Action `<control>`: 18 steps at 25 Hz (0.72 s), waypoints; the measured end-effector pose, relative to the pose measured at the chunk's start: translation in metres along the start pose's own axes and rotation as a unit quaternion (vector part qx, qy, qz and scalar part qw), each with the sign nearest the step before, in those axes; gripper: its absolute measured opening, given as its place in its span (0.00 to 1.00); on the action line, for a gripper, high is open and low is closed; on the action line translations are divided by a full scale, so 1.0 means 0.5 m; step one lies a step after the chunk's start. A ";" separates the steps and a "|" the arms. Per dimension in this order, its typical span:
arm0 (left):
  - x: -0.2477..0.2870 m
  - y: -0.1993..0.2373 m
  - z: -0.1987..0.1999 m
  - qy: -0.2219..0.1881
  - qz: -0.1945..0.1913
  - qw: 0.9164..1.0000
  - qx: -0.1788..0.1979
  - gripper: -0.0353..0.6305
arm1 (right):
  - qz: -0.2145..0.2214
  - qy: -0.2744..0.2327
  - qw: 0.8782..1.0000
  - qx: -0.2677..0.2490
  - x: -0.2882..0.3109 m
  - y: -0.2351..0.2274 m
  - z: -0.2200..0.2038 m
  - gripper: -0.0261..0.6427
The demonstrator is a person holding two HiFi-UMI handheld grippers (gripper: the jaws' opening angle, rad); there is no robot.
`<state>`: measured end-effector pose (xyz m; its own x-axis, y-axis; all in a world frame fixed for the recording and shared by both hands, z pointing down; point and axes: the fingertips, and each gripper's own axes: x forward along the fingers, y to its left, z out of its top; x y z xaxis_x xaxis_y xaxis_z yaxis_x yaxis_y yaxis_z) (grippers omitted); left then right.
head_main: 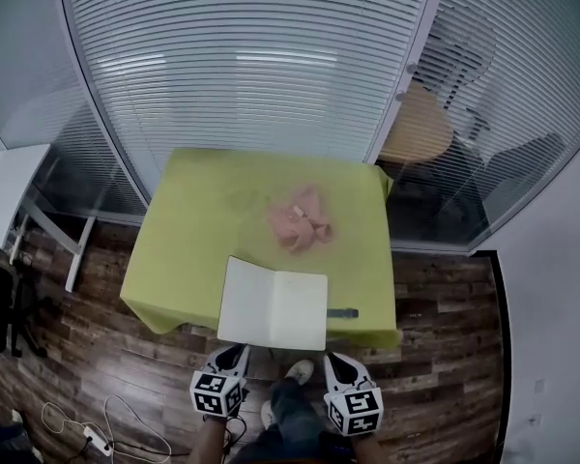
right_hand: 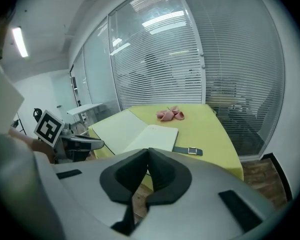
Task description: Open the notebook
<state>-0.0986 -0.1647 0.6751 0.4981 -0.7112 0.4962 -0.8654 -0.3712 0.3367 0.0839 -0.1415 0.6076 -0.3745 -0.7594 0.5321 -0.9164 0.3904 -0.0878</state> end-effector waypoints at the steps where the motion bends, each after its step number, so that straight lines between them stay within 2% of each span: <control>1: 0.000 0.004 -0.003 -0.001 0.001 1.000 -0.007 0.14 | -0.001 -0.003 1.000 0.000 0.001 -0.001 0.003 0.06; 11: 0.017 0.040 -0.047 -0.002 -0.002 0.994 -0.111 0.15 | 0.000 0.000 1.000 -0.005 0.027 -0.018 0.001 0.06; 18: 0.037 0.056 -0.077 0.014 0.000 0.979 -0.203 0.17 | 0.007 0.001 1.000 -0.003 0.036 -0.023 0.004 0.06</control>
<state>-0.1114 -0.1650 0.7243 0.5041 -0.6927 0.5158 -0.7752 -0.0998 0.6237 0.0877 -0.1607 0.6165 -0.3877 -0.7530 0.5317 -0.9099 0.4050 -0.0898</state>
